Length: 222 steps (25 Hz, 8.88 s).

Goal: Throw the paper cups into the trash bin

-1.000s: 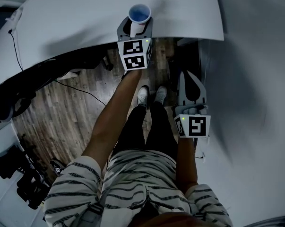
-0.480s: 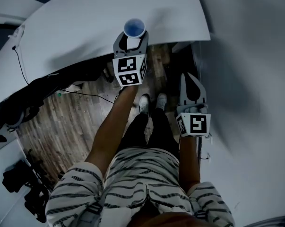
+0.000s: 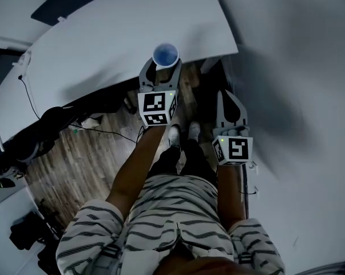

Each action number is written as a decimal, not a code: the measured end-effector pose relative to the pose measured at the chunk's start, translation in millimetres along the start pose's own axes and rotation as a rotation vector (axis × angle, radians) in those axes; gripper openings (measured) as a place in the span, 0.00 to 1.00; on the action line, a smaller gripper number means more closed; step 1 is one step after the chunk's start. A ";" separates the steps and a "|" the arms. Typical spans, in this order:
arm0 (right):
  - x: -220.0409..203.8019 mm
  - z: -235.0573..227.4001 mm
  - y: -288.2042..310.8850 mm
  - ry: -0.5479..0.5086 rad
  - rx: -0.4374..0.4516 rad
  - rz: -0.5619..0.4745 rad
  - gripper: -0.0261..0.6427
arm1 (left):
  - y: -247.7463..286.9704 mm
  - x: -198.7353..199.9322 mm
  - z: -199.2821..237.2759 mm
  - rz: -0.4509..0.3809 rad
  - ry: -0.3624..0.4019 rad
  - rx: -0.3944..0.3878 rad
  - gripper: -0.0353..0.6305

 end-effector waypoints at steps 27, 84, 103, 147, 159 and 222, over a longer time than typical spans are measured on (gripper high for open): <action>34.6 -31.2 -80.0 -0.008 -0.190 -0.067 0.05 | -63.9 37.0 -108.0 -0.025 0.108 -0.280 0.49; -185.3 -99.5 -88.0 0.174 -0.364 0.173 0.05 | 34.4 -228.2 -180.3 0.394 0.185 -0.481 0.49; -277.8 -107.6 -63.3 0.216 -0.372 0.235 0.05 | 57.7 -349.0 -174.9 0.525 0.187 -0.447 0.49; -361.1 -117.5 -65.7 0.302 -0.410 0.336 0.05 | 133.7 -581.4 -174.9 0.962 0.424 -0.485 0.49; -367.3 -119.9 -78.5 0.310 -0.422 0.342 0.05 | 147.4 -613.8 -179.0 1.109 0.392 -0.477 0.49; -263.3 -79.3 -101.6 0.301 -0.438 0.274 0.05 | 66.2 -418.6 -160.0 0.823 0.280 -0.450 0.09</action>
Point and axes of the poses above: the fingertips, and each gripper's own axes: y forward along the fingers, z to its left, x out of its top, the point moved 10 cm from there along -y, backward along the fingers, and after that the axes turned 4 degrees about -y, right-handed, at the moved point
